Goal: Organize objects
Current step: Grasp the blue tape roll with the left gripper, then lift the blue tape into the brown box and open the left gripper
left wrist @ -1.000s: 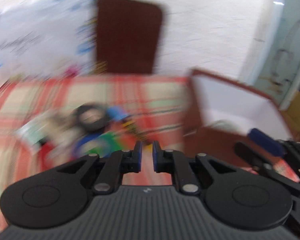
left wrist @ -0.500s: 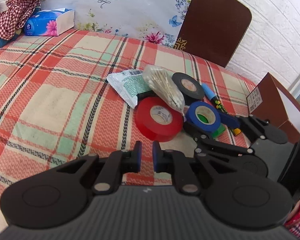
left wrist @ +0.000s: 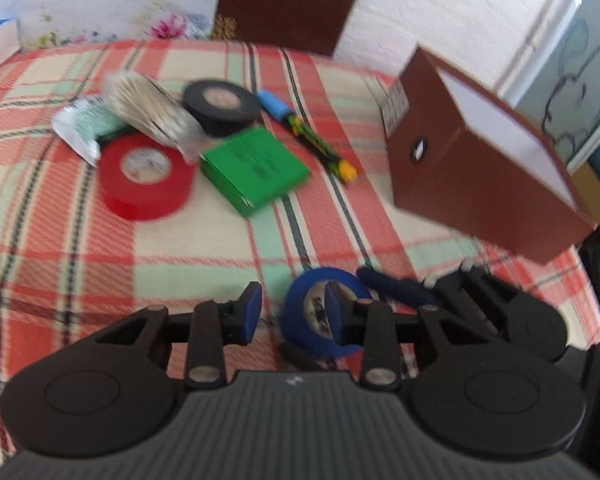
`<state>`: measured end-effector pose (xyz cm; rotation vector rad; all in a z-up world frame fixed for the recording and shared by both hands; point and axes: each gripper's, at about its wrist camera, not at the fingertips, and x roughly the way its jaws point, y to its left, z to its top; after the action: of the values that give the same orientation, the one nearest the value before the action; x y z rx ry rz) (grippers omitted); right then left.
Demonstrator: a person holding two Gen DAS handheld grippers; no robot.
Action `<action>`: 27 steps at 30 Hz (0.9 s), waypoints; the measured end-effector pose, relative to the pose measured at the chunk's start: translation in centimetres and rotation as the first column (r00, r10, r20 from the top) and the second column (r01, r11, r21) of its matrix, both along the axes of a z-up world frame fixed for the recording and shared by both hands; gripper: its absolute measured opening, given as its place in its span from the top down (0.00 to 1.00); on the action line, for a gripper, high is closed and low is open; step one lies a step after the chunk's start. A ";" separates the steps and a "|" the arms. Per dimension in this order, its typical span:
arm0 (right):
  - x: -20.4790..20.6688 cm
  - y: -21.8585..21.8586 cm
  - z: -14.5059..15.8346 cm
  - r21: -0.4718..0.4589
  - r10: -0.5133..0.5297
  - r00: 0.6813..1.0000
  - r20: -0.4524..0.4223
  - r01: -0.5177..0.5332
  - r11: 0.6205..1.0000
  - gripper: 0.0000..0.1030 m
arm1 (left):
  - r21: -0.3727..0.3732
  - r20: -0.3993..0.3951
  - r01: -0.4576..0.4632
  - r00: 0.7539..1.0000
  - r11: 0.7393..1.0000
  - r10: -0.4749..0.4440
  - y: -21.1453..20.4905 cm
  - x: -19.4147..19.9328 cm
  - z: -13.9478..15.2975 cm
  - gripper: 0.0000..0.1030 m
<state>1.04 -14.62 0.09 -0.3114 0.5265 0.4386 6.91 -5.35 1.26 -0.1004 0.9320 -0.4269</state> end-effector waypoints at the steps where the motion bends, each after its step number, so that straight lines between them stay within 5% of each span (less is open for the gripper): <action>1: 0.0 0.1 -0.2 -0.010 -0.001 1.000 -0.005 0.001 1.000 0.38 | 0.023 -0.014 -0.003 1.000 1.000 0.004 -0.5 0.0 -0.6 0.79; 5: -0.5 -0.3 0.0 0.012 0.001 1.000 -0.004 -0.001 1.000 0.45 | 0.047 0.000 -0.017 1.000 0.999 0.017 -1.1 -0.5 -0.2 0.81; 8: -2.0 -2.0 1.0 0.037 -0.036 0.994 0.104 0.032 0.999 0.45 | 0.038 0.046 0.003 0.999 0.999 -0.004 -2.4 -0.9 2.3 0.81; 15: -2.1 -8.1 5.9 0.081 -0.250 0.884 0.394 0.237 0.968 0.45 | 0.083 0.298 0.173 0.935 0.981 -0.190 -11.4 -0.2 10.5 0.81; 19: 1.4 -12.4 7.7 0.150 -0.362 0.851 0.380 0.329 0.932 0.44 | 0.123 0.356 0.217 0.901 0.968 -0.247 -16.5 2.2 11.8 0.80; 27: 8.0 -15.3 5.5 0.178 -0.456 0.841 0.291 0.420 0.890 0.32 | 0.231 0.329 0.137 0.921 0.963 -0.209 -21.2 7.2 8.9 0.78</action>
<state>9.03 -29.90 5.59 -0.1446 0.2337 -0.0374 14.14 -26.53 10.16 0.2430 0.6271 -0.4926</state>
